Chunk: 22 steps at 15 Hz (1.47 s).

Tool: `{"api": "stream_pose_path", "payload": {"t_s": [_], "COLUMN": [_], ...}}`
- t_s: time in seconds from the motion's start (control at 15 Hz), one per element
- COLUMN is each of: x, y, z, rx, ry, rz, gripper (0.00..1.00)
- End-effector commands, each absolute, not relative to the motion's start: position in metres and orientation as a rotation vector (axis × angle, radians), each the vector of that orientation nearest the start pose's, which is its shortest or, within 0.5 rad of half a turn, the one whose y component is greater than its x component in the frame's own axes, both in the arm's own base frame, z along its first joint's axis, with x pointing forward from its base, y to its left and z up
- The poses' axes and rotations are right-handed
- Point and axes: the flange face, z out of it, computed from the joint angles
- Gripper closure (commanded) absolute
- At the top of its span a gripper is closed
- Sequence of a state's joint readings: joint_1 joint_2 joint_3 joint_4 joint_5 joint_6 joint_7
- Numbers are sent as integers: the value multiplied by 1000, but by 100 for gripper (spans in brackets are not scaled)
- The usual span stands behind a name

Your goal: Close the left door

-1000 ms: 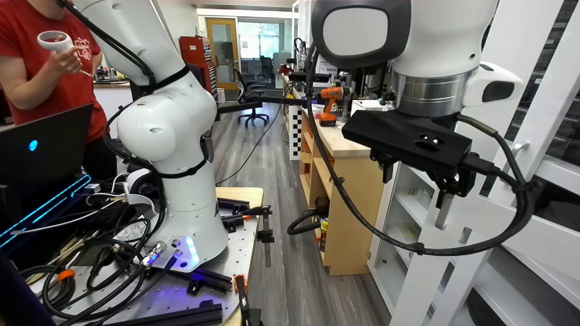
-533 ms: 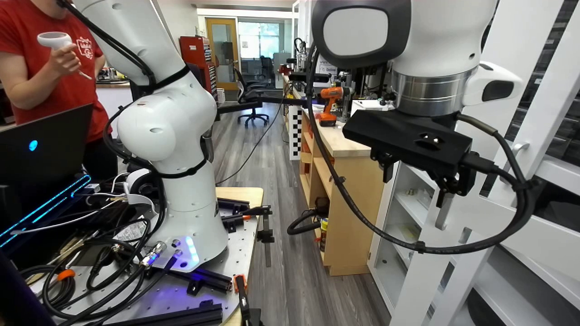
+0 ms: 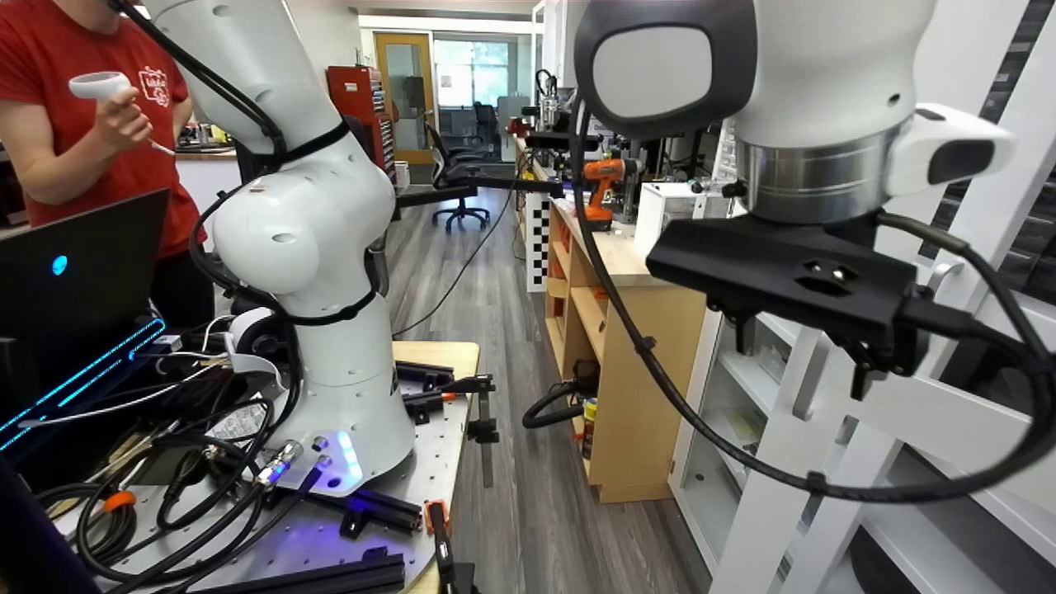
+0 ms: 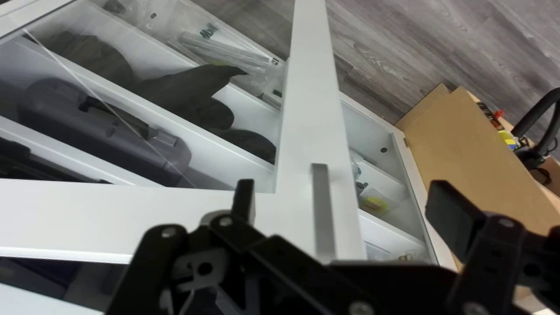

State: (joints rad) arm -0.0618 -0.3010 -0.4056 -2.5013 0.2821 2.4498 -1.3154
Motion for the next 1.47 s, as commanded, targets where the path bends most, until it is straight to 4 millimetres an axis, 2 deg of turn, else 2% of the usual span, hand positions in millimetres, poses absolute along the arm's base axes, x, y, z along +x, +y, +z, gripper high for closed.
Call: {"api": "stream_pose_path", "payload": {"t_s": [0.0, 0.27, 0.33, 0.47, 0.6, 1.4], "x": [445, 474, 456, 470, 475, 475], "y": [-254, -277, -266, -271, -272, -272], "z": [380, 355, 360, 350, 348, 350], "rx": [-2904, -2828, -2856, -2855, -2858, -2859], "ry": [-1022, -1070, -1025, -1047, -1053, -1060], "rz": [-658, -713, -689, -680, -673, -671], "gripper": [0, 0, 0, 0, 0, 0]}}
